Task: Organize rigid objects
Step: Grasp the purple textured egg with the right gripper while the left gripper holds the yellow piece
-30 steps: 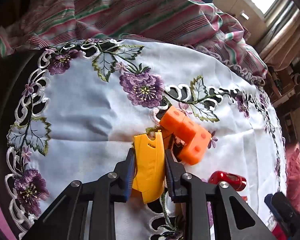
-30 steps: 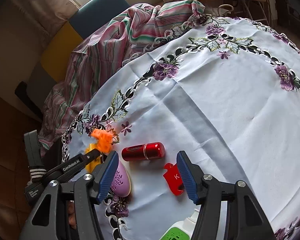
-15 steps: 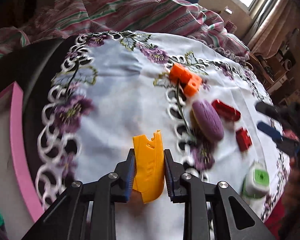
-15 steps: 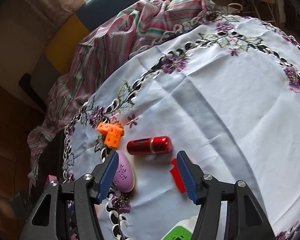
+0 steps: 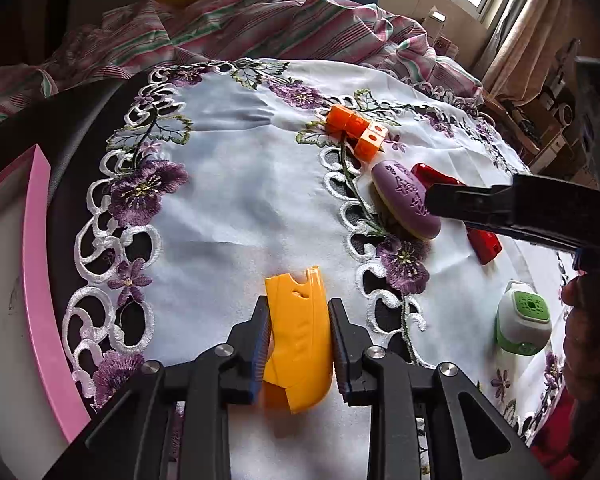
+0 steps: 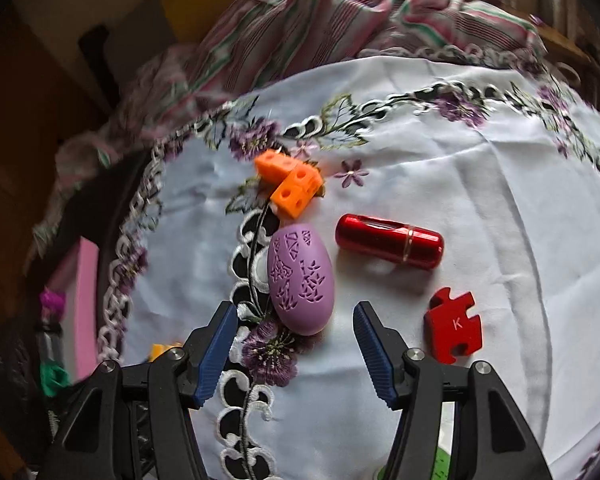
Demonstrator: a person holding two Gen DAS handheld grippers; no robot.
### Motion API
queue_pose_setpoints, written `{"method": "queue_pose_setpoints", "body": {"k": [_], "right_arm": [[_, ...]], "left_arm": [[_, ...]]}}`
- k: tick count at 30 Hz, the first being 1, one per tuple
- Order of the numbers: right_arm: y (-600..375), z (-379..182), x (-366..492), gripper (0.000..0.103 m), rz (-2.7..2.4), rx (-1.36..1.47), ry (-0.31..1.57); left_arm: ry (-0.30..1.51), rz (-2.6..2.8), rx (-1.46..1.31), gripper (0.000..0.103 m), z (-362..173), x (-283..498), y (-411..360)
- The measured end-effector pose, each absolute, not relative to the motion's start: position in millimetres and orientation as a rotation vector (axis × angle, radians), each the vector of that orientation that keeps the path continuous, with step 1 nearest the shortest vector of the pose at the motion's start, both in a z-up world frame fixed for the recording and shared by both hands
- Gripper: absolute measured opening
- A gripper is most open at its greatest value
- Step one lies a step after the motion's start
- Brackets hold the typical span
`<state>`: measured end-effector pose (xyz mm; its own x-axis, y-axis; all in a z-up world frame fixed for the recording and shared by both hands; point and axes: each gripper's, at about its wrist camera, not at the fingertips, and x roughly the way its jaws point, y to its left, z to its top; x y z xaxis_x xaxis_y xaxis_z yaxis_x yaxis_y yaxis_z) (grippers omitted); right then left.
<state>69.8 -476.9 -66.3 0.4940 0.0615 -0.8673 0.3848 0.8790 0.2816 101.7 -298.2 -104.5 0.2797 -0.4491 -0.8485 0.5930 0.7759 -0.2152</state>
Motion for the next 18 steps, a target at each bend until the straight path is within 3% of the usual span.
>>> {"method": "queue_pose_setpoints", "body": {"k": [9,10,11,18], "right_arm": [[-472.9,-92.1,121.8,0.061,-0.268,0.366,1.185],[-472.3,-97.9,124.7,0.046,-0.252,0.367,1.207],[-466.7,-98.5,124.6,0.044,-0.277,0.300,1.210],[-427.3,-97.8,86.8,0.045,-0.160,0.208,1.229]], "left_arm": [[1.075,-0.711,0.121,0.029,-104.9,101.8,-293.7],[1.072,-0.713,0.119,0.029,-104.8,101.4,-293.3],[1.070,-0.717,0.115,0.029,-104.8,101.2,-292.3],[1.080,-0.710,0.067,0.028,-101.9,100.2,-283.7]]}}
